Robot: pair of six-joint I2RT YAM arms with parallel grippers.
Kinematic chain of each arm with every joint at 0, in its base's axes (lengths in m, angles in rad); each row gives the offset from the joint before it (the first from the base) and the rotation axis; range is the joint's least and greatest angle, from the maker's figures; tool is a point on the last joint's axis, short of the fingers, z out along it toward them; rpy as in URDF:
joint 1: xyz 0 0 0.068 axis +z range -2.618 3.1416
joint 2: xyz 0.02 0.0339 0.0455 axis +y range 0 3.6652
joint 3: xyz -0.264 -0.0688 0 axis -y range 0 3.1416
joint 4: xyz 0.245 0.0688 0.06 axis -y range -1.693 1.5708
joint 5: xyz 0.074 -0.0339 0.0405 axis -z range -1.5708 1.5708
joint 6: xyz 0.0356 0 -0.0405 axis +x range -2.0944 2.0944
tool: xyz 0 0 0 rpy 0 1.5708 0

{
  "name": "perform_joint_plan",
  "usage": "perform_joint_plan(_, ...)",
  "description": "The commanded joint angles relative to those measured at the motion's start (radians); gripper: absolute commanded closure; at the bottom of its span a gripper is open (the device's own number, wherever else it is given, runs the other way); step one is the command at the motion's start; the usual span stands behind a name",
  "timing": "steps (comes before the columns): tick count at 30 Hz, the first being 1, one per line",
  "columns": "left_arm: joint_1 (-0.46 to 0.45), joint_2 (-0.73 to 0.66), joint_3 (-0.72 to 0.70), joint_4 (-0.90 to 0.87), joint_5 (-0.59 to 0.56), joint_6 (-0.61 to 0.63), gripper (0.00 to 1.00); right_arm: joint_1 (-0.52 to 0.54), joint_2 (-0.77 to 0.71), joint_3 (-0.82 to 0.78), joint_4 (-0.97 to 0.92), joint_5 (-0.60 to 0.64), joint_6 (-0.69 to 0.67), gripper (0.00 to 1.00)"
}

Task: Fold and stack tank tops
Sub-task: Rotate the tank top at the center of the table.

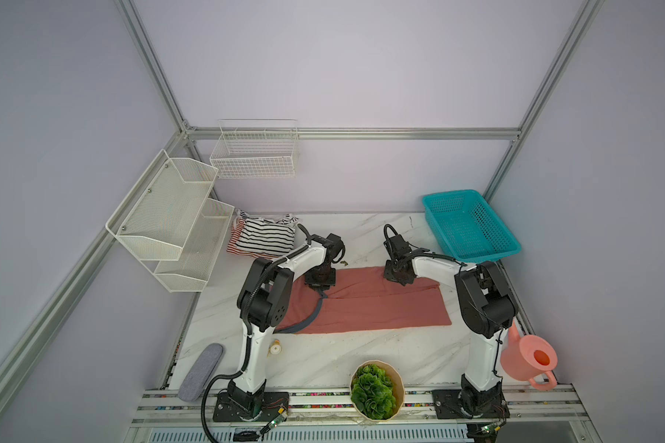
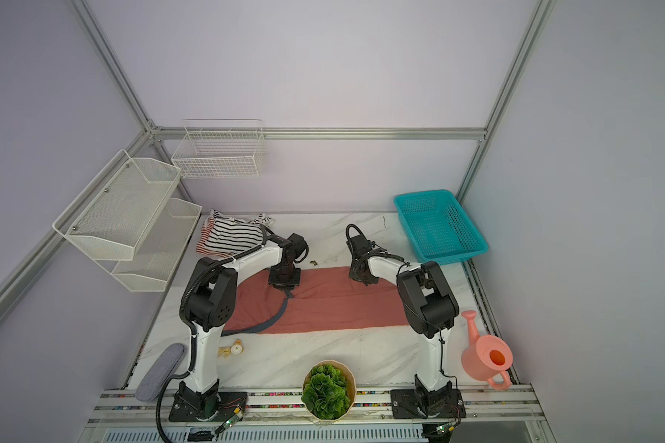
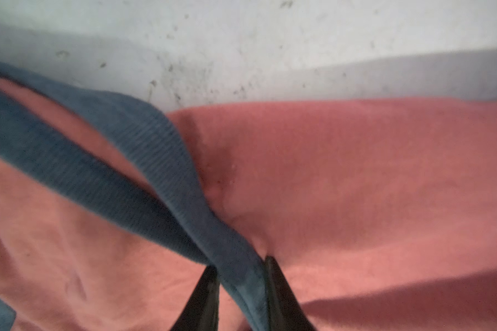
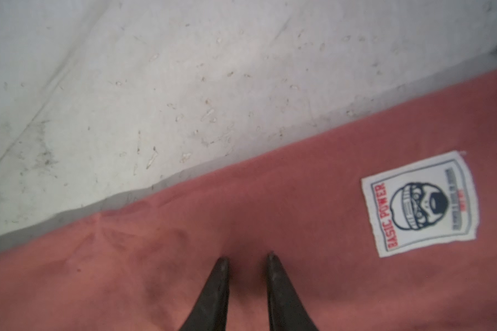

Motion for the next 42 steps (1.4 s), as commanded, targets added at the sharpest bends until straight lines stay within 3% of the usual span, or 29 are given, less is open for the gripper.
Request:
perform_joint_plan(1, 0.001, 0.075, 0.092, 0.016, -0.009, 0.005, 0.76, -0.004, 0.06, 0.017, -0.047, 0.014, -0.03, 0.73)
perform_joint_plan(11, 0.001, 0.276, 0.339, -0.034, 0.04, 0.015, 0.79, -0.05, 0.091, 0.04, -0.13, 0.084, -0.031, 0.73)
perform_joint_plan(23, -0.002, 0.512, 0.771, -0.009, 0.232, 0.048, 0.8, -0.139, -0.017, -0.04, -0.179, 0.157, -0.022, 0.73)
perform_joint_plan(32, 0.016, 0.545, 0.787, 0.266, 0.307, 0.118, 0.8, -0.13, -0.01, -0.117, -0.182, 0.073, -0.04, 0.73)
perform_joint_plan(42, 0.057, 0.648, 0.871, 0.359, 0.391, 0.129, 0.79, -0.05, -0.061, -0.188, -0.195, -0.044, -0.001, 0.73)
